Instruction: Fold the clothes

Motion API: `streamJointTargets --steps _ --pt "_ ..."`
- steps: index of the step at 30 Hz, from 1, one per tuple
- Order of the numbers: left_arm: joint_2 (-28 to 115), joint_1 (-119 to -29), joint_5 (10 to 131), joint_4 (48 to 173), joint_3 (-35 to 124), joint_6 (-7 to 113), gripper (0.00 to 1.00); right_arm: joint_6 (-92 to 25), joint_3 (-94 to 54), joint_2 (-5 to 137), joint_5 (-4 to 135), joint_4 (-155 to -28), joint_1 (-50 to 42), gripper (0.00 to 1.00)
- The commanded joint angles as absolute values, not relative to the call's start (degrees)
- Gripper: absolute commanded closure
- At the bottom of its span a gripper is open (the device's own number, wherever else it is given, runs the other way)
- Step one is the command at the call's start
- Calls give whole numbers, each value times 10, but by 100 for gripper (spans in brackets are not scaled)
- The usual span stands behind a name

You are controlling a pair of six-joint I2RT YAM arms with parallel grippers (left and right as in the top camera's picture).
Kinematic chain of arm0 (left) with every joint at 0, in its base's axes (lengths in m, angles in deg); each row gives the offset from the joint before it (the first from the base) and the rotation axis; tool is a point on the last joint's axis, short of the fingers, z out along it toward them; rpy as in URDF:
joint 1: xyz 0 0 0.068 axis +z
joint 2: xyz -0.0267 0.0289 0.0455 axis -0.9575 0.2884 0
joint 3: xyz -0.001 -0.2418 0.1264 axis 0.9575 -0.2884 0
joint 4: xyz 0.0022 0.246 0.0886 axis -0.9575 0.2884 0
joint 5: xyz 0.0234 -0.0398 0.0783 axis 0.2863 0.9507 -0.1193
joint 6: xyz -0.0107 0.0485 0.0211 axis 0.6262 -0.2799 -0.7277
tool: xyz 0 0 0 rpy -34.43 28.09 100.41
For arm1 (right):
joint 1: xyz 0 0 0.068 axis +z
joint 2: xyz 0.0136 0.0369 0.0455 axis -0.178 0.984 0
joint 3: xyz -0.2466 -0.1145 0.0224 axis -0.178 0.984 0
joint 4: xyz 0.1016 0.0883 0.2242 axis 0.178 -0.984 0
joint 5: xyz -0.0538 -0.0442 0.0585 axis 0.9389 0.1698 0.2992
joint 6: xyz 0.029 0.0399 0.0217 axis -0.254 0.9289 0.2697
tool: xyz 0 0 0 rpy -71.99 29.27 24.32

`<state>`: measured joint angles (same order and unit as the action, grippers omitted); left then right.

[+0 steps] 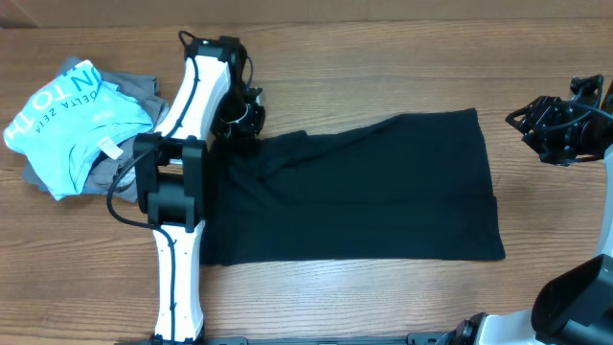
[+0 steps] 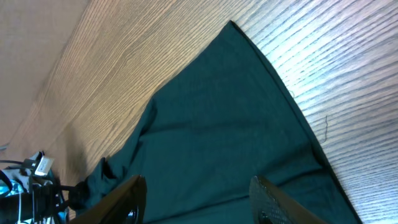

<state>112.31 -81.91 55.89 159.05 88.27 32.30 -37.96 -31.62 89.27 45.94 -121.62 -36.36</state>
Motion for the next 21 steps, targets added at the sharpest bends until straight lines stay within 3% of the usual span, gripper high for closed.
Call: streamJointTargets --steps 1,11,21 --pt "1121 -818 573 1591 905 318 96 -382 -316 892 461 -1216 -360 43" --pt "1120 -776 575 1594 1061 321 96 -382 -316 892 461 -1216 -360 43" --pt "1120 -770 613 1479 1098 320 96 -382 -316 892 461 -1214 -360 43"
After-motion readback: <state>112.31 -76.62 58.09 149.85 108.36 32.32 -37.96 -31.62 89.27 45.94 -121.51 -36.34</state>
